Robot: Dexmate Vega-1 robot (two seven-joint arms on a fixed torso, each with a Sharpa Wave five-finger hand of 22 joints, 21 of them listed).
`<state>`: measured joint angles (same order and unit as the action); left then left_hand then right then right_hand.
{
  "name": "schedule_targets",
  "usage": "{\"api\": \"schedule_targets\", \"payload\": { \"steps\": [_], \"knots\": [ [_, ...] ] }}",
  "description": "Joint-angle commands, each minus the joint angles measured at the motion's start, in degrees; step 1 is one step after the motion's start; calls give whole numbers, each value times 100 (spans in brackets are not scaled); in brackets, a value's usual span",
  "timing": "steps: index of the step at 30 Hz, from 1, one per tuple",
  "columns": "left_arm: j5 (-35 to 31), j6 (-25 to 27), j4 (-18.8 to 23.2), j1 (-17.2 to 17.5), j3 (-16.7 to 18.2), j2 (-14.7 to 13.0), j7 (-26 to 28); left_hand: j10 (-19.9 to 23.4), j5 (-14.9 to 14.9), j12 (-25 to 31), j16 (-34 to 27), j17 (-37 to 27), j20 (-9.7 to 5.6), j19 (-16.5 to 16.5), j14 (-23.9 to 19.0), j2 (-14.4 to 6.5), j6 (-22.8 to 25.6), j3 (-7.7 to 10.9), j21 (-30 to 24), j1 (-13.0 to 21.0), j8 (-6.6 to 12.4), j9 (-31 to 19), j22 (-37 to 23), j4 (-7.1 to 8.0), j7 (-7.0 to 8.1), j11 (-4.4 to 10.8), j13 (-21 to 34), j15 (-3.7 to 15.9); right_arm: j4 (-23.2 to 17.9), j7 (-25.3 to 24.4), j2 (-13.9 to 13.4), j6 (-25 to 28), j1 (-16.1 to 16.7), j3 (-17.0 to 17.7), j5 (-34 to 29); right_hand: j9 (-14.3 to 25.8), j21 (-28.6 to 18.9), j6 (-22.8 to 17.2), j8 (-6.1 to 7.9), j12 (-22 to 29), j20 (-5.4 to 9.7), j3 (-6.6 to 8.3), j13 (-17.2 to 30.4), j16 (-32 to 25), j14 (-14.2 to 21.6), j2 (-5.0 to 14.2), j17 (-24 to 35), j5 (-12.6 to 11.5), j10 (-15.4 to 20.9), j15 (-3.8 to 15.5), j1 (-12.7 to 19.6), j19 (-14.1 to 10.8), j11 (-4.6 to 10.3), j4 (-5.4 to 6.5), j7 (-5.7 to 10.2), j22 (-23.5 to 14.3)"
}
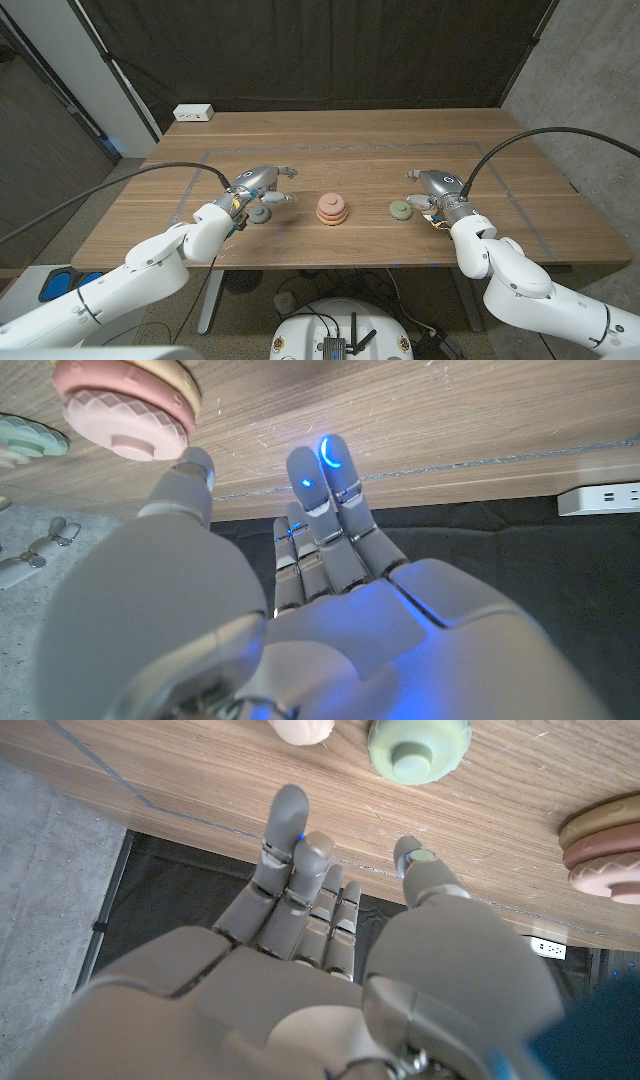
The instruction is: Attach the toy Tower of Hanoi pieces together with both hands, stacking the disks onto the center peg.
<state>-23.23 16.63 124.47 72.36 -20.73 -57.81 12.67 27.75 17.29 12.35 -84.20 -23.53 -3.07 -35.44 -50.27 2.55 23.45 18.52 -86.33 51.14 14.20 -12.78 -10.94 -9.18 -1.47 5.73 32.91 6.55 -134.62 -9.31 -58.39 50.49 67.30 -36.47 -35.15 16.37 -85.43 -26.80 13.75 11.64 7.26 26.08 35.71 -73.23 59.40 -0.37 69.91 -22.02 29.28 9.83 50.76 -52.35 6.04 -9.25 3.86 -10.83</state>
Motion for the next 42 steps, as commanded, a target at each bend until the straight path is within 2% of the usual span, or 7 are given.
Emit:
{"api": "schedule_targets", "payload": {
  "steps": [1, 16, 21, 35, 42],
  "knots": [
    [175, 88, -39, 390, 217, 62, 511, 94, 47, 18, -59, -31, -802, -44, -72, -58, 82, 34, -23, -18, 21, -10, -9, -5, -1, -16, 15, 595, 30, -80, 61, -41, 57, 57, 38, 7, -13, -13, -17, -4, 513, 40, 2, -58, 65, 51, 21, -39, 46, 271, 29, -26, -45, -15, -3, -10],
    [356, 90, -86, 991, 600, 114, 1111, 178, 55, 19, -55, -21, -802, -70, -85, -70, 193, 54, -35, -6, 31, -4, -8, -8, 7, 10, 8, 595, -2, 8, 144, 85, -11, -77, -103, 2, 0, -7, -28, -11, 512, 58, -21, -32, 14, 50, -16, -51, 43, 271, 30, -6, -30, -15, -33, 5],
    [131, 317, -34, 1065, 596, 105, 1255, 196, 56, 18, -54, -17, -809, -79, -89, -71, 218, 58, -36, -4, 30, -3, -6, -9, 24, 27, 8, 594, -51, 49, 117, 124, -14, -114, -171, -1, -7, -7, -31, -17, 512, 64, -29, -33, 8, 50, -18, -54, 32, 271, 32, -12, -34, -16, -31, 0],
    [61, 176, -121, 1042, 553, 152, 1361, 280, 60, 25, -64, -22, -807, -76, -111, -72, 296, 71, -34, 3, 33, -1, -6, -11, 51, 52, 4, 595, -162, 72, 53, 197, 90, -84, -224, -6, 0, 20, -49, -27, 511, 77, -52, -41, -10, 46, -15, -63, 6, 270, 22, 5, -47, -11, -40, 10],
    [42, 186, -122, 1083, 574, 166, 1402, 295, 61, 18, -65, -23, -810, -76, -116, -76, 317, 77, -34, 4, 30, 0, -6, -9, 58, 50, 2, 595, -248, 464, -82, 248, -60, -248, -381, -12, 19, 149, -103, -88, 501, 41, -76, -18, -79, -34, -16, -50, -195, 260, -110, 67, -83, 29, -52, 16]
  ]
}}
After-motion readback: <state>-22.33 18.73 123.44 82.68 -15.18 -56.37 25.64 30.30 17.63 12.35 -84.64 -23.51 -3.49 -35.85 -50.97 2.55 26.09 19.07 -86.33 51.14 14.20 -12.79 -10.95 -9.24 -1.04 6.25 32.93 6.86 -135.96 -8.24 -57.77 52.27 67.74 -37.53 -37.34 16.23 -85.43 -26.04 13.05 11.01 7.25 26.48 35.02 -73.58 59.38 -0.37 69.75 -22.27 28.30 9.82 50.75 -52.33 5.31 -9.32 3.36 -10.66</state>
